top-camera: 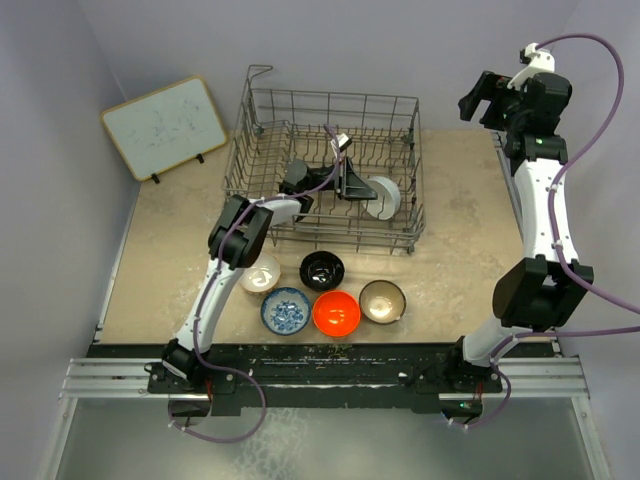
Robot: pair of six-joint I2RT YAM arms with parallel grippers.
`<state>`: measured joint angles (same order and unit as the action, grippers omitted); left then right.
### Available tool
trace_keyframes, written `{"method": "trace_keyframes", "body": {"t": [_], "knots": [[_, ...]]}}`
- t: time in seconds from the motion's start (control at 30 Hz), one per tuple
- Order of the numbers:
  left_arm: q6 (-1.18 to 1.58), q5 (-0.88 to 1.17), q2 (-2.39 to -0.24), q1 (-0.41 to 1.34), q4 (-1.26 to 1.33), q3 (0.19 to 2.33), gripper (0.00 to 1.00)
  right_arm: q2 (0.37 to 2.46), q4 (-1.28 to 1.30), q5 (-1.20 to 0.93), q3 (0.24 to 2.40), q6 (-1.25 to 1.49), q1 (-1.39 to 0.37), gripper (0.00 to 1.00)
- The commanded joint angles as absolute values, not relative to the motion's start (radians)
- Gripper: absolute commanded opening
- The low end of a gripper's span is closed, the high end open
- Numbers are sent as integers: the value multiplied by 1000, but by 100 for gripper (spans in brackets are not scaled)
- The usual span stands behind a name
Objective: Load the bowls into the dish rack
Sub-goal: Place the bowl in the dish rack.
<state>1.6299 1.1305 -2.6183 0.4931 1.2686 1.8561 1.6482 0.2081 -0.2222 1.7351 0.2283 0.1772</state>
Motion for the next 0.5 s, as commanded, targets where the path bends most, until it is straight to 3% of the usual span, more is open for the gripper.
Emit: {"method": "trace_keyframes", "body": {"t": [0.0, 0.27, 0.47], "knots": [[1583, 1134, -2629, 434, 1247, 1809, 33, 1618, 178, -235, 1754, 228, 181, 98], [1548, 1163, -2569, 412, 1225, 1785, 49, 1621, 182, -231, 1758, 228, 181, 98], [1357, 1176, -2455, 413, 1001, 1750, 62, 1621, 182, -229, 1761, 227, 181, 99]]}}
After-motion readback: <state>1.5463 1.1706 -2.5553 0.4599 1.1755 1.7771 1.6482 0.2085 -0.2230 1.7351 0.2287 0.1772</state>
